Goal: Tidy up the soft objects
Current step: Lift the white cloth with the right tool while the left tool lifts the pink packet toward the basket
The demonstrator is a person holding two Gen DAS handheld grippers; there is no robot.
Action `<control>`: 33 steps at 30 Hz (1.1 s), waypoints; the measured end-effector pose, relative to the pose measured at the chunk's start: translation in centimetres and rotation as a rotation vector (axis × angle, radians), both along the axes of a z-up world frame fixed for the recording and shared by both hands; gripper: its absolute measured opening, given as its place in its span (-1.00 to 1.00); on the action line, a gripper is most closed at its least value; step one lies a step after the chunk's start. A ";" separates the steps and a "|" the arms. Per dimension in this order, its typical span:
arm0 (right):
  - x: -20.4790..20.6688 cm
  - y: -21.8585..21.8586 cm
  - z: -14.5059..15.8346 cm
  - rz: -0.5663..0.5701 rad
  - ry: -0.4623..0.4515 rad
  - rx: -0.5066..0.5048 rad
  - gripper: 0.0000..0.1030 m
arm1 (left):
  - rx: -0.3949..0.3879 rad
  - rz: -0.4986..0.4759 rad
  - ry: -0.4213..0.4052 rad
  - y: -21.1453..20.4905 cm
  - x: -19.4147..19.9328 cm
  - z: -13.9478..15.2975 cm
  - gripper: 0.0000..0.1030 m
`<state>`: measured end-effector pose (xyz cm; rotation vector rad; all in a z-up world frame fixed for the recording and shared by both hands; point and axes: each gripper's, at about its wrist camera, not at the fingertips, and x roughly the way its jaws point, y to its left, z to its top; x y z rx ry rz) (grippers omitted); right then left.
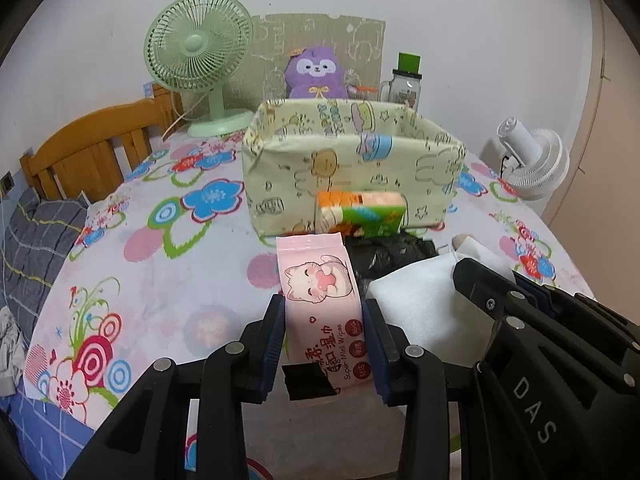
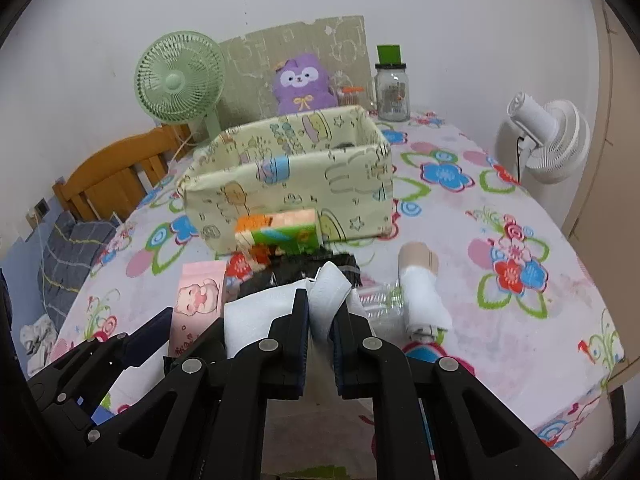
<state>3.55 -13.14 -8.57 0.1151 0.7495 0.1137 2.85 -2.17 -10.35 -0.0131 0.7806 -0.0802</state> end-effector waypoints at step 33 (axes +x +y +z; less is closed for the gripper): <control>2.4 -1.1 7.1 -0.005 -0.116 0.014 -0.75 | -0.005 -0.007 -0.092 -1.0 2.9 6.8 -0.26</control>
